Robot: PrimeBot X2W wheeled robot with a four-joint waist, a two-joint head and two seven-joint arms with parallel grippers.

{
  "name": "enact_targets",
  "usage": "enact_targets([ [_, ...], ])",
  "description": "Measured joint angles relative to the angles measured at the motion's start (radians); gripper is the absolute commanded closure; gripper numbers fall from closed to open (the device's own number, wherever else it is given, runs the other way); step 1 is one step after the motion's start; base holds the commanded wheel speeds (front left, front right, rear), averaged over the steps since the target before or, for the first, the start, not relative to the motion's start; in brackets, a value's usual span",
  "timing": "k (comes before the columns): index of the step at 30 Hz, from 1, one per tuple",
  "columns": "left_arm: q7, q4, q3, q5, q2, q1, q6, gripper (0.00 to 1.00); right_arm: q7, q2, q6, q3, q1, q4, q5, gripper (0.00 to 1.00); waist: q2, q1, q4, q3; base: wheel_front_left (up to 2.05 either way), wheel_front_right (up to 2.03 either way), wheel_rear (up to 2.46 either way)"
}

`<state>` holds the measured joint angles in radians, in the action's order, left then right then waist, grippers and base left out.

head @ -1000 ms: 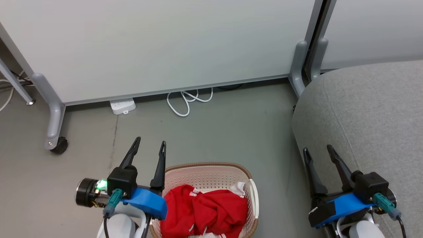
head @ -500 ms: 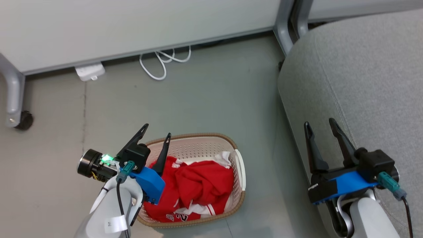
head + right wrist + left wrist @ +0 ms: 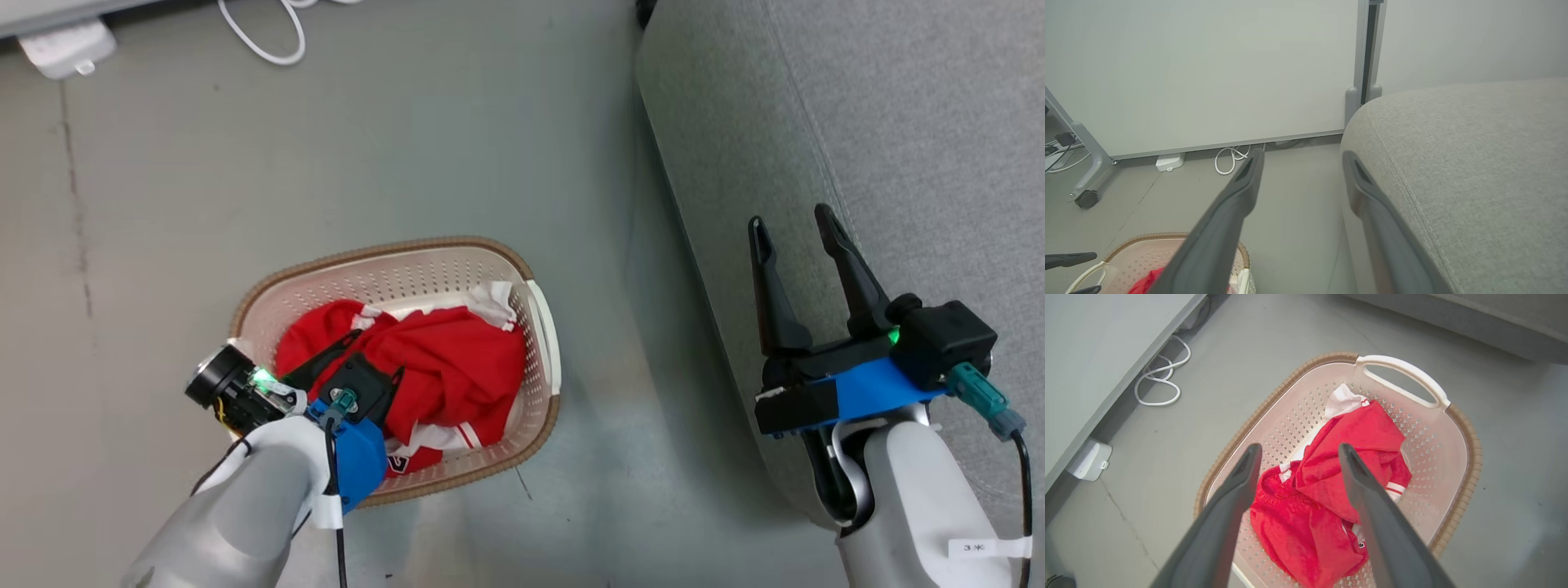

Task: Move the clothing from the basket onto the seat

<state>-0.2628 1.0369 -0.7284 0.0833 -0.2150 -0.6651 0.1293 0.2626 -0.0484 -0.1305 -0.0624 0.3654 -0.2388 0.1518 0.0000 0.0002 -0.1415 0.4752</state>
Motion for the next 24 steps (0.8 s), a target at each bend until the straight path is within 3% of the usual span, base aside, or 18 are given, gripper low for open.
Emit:
enact_targets([
  [13,0.047,0.176,-0.323,0.1,-0.021,-0.128,0.0,0.0,0.0,0.0,0.0,-0.014,0.07,0.031,0.008,0.0,0.0,-0.0001,-0.048,0.169,0.0,0.0,0.0],
  [24,0.216,0.215,-0.506,0.176,-0.051,-0.226,0.0,0.0,0.0,0.0,0.0,-0.011,0.133,0.066,0.008,0.0,-0.0001,-0.0001,-0.074,0.299,0.0,0.0,0.0],
])
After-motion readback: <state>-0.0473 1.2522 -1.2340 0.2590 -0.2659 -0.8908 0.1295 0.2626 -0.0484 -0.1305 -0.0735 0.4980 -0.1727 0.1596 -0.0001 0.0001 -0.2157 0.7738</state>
